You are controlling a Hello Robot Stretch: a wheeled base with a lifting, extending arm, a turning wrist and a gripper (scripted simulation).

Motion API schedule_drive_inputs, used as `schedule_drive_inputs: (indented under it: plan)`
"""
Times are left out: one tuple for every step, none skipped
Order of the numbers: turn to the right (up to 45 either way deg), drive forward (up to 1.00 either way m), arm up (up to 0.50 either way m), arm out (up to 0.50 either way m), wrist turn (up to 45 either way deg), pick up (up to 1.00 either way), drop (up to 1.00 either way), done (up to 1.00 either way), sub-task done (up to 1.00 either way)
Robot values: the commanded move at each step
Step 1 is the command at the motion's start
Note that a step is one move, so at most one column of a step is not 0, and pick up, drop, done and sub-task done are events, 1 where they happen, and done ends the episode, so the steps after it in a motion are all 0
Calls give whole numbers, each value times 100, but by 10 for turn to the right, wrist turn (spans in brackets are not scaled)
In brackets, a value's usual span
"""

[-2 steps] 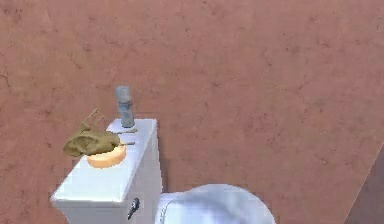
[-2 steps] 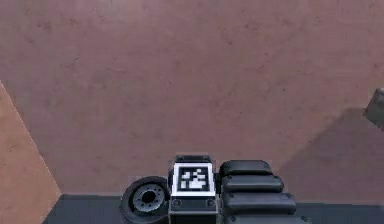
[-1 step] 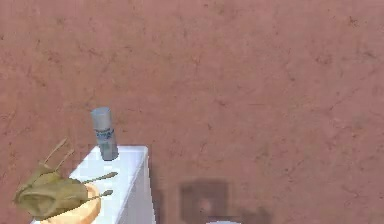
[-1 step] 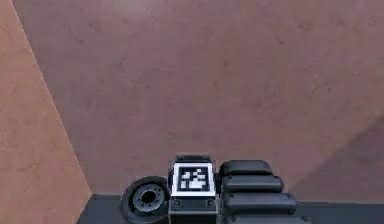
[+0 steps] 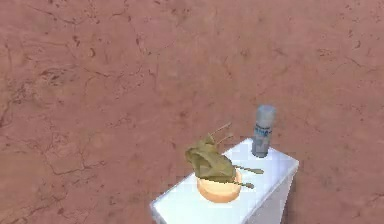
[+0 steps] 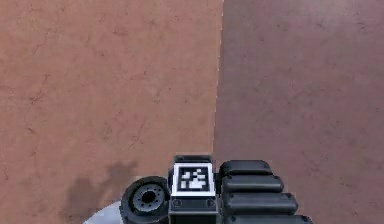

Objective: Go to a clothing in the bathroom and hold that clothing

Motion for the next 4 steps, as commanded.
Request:
schedule_drive_inputs:
  plan:
    - [-450, 0, 0, 0, 0, 0, 0, 0, 0]
    - [-270, 0, 0, 0, 0, 0, 0, 0, 0]
    - [0, 0, 0, 44, 0, 0, 0, 0, 0]
    - [0, 0, 0, 0, 450, 0, 0, 0, 0]
